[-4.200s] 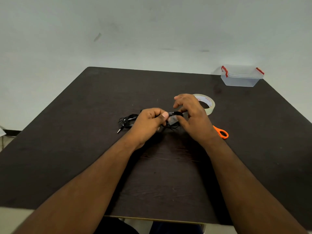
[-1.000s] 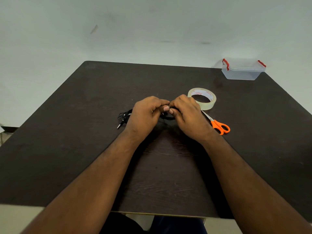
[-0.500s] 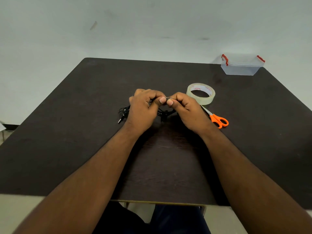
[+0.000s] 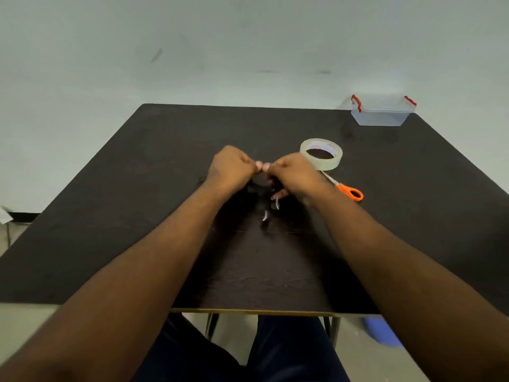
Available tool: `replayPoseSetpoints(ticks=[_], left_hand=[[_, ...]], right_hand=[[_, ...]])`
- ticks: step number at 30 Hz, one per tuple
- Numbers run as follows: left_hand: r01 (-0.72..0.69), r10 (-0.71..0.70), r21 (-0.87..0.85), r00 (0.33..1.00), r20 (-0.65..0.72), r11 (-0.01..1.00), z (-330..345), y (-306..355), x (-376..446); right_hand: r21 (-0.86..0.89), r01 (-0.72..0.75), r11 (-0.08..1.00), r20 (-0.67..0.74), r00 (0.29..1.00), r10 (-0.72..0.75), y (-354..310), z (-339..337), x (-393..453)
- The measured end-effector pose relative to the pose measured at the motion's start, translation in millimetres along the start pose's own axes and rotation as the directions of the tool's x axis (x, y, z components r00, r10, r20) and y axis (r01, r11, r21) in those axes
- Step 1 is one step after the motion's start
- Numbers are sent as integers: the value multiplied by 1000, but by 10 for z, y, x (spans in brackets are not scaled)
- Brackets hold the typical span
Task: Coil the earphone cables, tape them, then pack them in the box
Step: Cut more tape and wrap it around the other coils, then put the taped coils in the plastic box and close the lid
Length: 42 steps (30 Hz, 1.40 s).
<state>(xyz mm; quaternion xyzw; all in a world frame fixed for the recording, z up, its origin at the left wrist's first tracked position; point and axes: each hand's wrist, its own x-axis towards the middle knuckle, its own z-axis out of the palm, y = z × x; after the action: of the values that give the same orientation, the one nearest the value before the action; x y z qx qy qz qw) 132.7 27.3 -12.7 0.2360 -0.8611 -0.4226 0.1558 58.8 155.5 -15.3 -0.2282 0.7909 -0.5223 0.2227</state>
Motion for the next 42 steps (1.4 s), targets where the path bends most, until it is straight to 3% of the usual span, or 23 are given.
replayPoseSetpoints(ticks=[3, 6, 10, 13, 19, 25, 29, 36, 42], left_hand=[[-5, -8, 412, 1000, 29, 911, 83, -61, 103], [-28, 27, 550, 1000, 9, 834, 67, 52, 200], [-117, 137, 495, 991, -5, 861, 65, 326, 351], [-233, 203, 412, 972, 116, 881, 177, 581, 518], [-353, 214, 546, 929, 303, 760, 880, 1108, 989], [-374, 104, 539, 880, 464, 755, 1645, 1585, 1452], [-374, -49, 566, 802, 595, 735, 1960, 1741, 1715], [-352, -136, 635, 797, 589, 688, 2271, 1717, 2130], [-327, -121, 620, 814, 569, 714, 2320, 1705, 2190]], right_hand=[[-459, 49, 887, -123, 985, -118, 64, 65, 89], [-696, 94, 712, -125, 960, -249, -5, -31, 123], [-726, 94, 682, -123, 957, -263, -37, -375, 153], [-705, 97, 703, -154, 946, -286, -21, -764, 208], [-772, 68, 632, -121, 960, -251, 136, -1591, 402], [-881, 33, 471, -82, 972, -221, 322, -2332, 769], [-912, 12, 410, -107, 958, -266, 437, -2708, 1092], [-958, -21, 286, -89, 970, -227, 769, -3179, 1857], [-957, -42, 287, -121, 957, -263, 834, -3211, 2143]])
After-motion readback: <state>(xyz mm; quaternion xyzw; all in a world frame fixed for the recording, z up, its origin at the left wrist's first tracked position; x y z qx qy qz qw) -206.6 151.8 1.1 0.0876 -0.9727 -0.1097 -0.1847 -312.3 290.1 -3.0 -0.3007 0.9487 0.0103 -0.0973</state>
